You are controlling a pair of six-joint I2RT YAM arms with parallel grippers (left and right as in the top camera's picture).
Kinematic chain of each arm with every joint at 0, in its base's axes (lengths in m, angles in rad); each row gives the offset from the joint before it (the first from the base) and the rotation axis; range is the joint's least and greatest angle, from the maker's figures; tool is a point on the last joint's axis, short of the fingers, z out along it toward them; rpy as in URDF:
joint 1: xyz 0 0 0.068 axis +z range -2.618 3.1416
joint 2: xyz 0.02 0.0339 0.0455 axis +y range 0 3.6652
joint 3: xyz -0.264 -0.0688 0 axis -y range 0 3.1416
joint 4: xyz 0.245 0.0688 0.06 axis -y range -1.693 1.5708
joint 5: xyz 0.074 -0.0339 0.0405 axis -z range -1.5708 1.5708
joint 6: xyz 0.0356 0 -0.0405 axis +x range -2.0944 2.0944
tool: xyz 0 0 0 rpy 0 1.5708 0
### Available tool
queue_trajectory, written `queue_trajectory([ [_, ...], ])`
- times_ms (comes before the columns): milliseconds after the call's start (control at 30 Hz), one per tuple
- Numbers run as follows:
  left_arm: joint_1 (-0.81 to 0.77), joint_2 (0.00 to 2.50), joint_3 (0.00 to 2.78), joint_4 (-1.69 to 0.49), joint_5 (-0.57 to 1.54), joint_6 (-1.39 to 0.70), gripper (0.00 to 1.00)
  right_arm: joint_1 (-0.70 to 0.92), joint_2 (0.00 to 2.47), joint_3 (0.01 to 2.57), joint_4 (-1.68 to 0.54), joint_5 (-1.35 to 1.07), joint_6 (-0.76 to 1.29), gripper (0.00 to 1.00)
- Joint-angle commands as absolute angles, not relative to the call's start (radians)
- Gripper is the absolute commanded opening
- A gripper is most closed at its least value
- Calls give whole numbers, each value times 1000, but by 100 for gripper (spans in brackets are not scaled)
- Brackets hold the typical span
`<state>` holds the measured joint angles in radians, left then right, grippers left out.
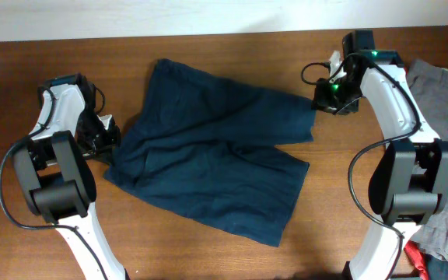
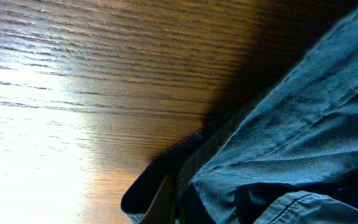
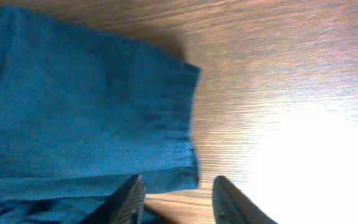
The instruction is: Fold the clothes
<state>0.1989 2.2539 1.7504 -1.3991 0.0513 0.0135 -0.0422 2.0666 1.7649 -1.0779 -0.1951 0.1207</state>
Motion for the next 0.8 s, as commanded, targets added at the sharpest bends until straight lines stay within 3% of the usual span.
queue_trajectory([
  [0, 206, 2265, 1750, -1400, 44, 4, 0, -43, 2071, 1766, -1076, -99, 164, 46],
  [167, 206, 2265, 1750, -1404, 44, 4, 1, -34, 2091, 1751, -1160, -149, 219, 61],
  [333, 206, 2265, 1750, -1403, 44, 4, 1, -34, 2105, 1623, -1089, -200, 227, 61],
  [567, 206, 2265, 1750, -1404, 44, 4, 1, -33, 2105, 1507, -828, -377, 154, 48],
  [600, 206, 2265, 1750, -1404, 44, 4, 1, -33, 2105, 1504, -821, -383, 154, 43],
  [633, 206, 2265, 1750, -1404, 44, 4, 1, -33, 2105, 1503, -818, -392, 153, 25],
  [767, 206, 2265, 1750, -1407, 43, 9, 1, -34, 2074, 1514, -834, -490, 67, 15],
])
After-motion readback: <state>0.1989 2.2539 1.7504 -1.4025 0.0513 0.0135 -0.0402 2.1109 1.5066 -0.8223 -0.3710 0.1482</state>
